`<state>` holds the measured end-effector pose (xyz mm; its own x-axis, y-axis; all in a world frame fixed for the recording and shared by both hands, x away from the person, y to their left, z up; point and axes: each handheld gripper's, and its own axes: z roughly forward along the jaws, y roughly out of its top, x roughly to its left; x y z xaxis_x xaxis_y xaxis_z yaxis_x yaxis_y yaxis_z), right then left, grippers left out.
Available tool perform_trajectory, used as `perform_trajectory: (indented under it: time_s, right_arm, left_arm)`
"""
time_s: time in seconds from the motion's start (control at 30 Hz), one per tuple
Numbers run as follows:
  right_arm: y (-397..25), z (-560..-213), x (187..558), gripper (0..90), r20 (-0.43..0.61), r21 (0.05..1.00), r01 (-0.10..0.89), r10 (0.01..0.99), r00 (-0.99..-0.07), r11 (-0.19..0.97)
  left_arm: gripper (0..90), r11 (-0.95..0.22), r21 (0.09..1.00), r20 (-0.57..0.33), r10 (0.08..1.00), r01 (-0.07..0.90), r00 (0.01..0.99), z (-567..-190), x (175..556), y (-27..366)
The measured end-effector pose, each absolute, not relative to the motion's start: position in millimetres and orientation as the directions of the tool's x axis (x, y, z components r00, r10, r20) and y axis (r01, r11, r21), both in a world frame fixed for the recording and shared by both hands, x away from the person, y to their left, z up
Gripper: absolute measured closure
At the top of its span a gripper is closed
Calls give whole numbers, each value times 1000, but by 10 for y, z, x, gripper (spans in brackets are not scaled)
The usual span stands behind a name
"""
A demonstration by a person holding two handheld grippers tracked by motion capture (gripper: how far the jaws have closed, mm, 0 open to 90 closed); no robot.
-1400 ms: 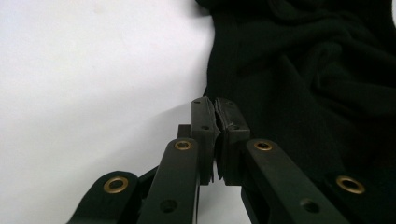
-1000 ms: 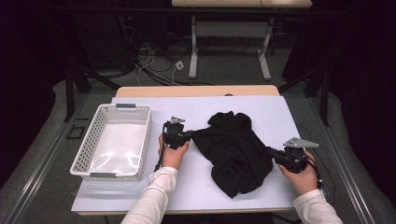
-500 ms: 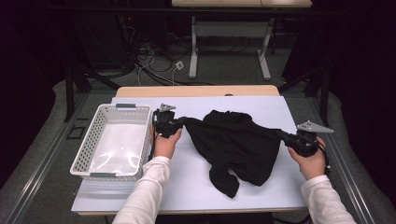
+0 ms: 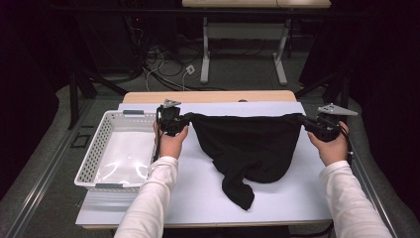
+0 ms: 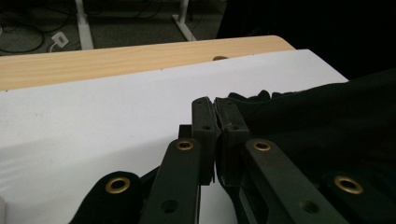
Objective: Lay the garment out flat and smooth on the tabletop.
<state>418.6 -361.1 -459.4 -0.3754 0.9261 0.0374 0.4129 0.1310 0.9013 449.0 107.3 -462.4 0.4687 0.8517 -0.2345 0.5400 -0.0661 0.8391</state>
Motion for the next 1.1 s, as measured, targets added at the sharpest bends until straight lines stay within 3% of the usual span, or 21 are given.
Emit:
perform_trajectory:
  time_s: [0.47,0.73,1.1]
  right_arm:
    - [-3364,-4775,4269,832,13,861,469,914,-406,196]
    - [-3289,-4821,4159,800,4,860,460,898,-440,221]
    - [-3211,-4820,4067,598,-9,853,463,894,-448,241]
  left_arm:
    - [865,-104,821,-227,844,562,487,-4771,4463,1005]
    - [799,-109,814,-237,834,570,498,-4884,4361,976]
    - [674,-98,817,-254,824,568,507,-4928,4270,957]
